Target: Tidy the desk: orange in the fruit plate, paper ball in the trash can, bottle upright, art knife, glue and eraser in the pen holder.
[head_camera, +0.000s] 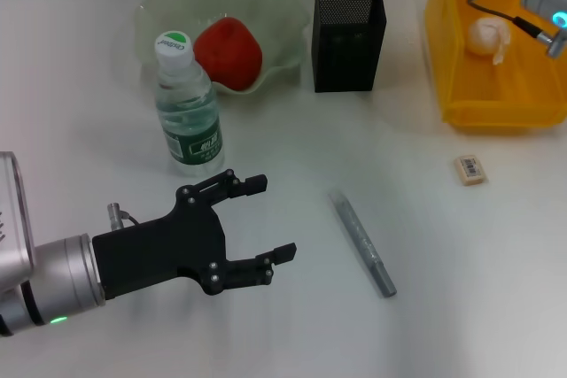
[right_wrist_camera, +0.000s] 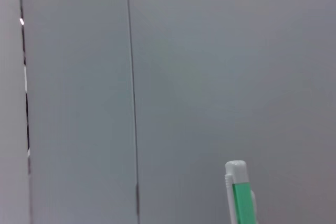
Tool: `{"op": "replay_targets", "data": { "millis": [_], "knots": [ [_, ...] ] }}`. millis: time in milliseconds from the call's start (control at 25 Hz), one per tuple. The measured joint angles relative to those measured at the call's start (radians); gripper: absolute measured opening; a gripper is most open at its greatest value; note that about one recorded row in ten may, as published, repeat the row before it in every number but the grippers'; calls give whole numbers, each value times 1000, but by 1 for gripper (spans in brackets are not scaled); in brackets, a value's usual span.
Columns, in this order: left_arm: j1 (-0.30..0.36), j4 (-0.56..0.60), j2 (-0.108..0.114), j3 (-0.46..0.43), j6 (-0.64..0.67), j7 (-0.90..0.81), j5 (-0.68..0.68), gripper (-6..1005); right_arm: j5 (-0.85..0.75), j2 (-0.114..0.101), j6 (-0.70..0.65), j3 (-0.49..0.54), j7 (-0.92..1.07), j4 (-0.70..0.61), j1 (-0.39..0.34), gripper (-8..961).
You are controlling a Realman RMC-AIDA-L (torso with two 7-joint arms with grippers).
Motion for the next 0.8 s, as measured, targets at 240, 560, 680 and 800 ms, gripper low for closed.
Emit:
{"op": "replay_targets", "data": {
  "millis": [240,560,680,800],
  "knots": [
    [-7,0,1,1,1,-2,0,862,249,-3,-47,9,-345,337,139,99],
    [-9,0,1,4,-4,-1,0,862,263,0,-6,14,-376,527,236,99],
    [-9,-1,1,4,-5,-1,0,863,264,1,39,7,-377,557,257,98],
    [-9,-1,0,1,-5,0,0,863,262,3,46,3,-378,572,261,115]
  ]
}}
